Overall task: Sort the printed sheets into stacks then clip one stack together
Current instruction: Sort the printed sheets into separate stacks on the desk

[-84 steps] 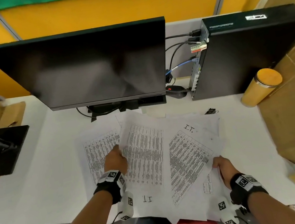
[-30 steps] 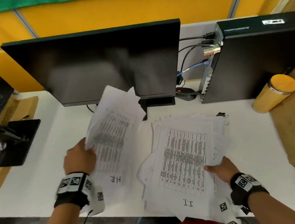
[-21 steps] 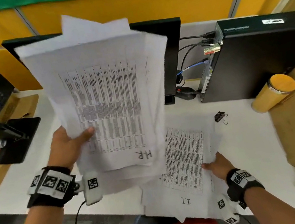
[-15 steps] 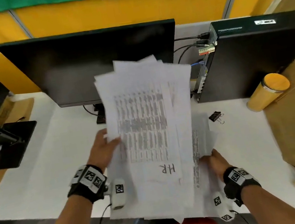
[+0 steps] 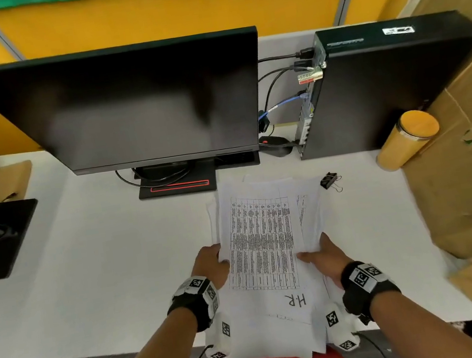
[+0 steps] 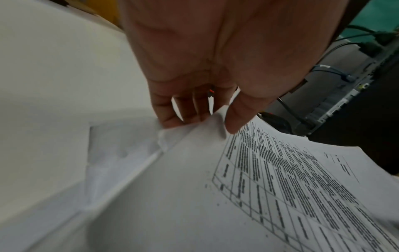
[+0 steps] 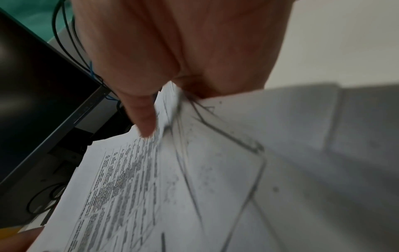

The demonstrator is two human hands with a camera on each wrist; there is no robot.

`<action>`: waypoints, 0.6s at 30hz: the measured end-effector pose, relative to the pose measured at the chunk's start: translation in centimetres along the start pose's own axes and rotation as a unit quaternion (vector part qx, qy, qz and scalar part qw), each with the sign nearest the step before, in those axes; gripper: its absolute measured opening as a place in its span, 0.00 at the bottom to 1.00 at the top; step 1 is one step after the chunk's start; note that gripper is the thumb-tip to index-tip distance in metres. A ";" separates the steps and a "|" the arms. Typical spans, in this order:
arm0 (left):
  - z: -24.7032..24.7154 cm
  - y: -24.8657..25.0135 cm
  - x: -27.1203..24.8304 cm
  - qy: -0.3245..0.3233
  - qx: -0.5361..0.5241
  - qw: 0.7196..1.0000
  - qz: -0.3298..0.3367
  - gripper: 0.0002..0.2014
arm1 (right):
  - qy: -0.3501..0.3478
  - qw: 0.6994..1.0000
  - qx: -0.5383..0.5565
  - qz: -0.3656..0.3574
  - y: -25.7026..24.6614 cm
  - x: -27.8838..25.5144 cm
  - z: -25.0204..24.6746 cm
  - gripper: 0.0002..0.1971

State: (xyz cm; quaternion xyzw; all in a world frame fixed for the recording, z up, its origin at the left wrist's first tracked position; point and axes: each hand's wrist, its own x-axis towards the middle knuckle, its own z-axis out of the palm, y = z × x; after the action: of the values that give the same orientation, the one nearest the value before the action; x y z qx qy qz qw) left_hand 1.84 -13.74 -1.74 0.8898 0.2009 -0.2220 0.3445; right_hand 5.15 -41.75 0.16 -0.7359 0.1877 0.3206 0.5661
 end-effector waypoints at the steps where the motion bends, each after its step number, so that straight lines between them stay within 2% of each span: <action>1: -0.1 -0.2 0.2 0.003 -0.001 1.000 -0.001 0.23 | 0.003 1.000 -0.018 -0.010 0.1 0.1 0.0 0.39; 3: -0.6 -0.7 0.3 0.016 -0.017 1.000 -0.014 0.23 | -0.004 0.999 -0.034 -0.039 0.1 0.1 0.0 0.39; 5: -1.4 -1.3 0.5 0.039 -0.047 0.997 -0.038 0.30 | 0.003 0.997 -0.038 -0.064 -0.7 -0.5 -0.1 0.37; 7: -2.6 -1.6 0.9 0.042 -0.121 0.990 -0.054 0.38 | -0.001 0.995 -0.033 -0.093 -1.6 -1.4 -0.7 0.36; 9: -4.4 -0.5 0.5 -0.001 -0.248 0.968 -0.035 0.45 | 0.002 0.993 -0.028 -0.118 -3.2 -2.9 -1.2 0.33; 10: -5.5 0.5 0.3 -0.033 -0.307 0.951 -0.002 0.45 | 0.001 0.991 -0.018 -0.131 -4.1 -3.5 -1.5 0.32; 12: -8.0 2.9 -0.6 -0.073 -0.368 0.924 0.072 0.38 | 0.009 0.988 0.013 -0.154 -6.2 -4.7 -1.7 0.26; 13: -9.2 4.1 -1.0 -0.072 -0.381 0.916 0.101 0.35 | 0.023 0.985 0.030 -0.170 -7.3 -5.0 -1.6 0.23; 15: -11.4 6.4 -1.7 -0.034 -0.398 0.906 0.139 0.28 | 0.053 0.977 0.059 -0.199 -9.5 -5.2 -1.4 0.18; 18: -13.9 8.6 -2.2 0.021 -0.421 0.889 0.178 0.23 | 0.105 0.971 0.064 -0.206 -11.6 -4.4 -0.2 0.19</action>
State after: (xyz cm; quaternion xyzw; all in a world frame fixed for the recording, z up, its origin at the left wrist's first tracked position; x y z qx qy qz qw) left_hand 7.94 -10.33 13.16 0.6870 0.1211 -0.0326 0.7158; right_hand 9.49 -38.99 11.49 -0.7508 0.1110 0.1053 0.6426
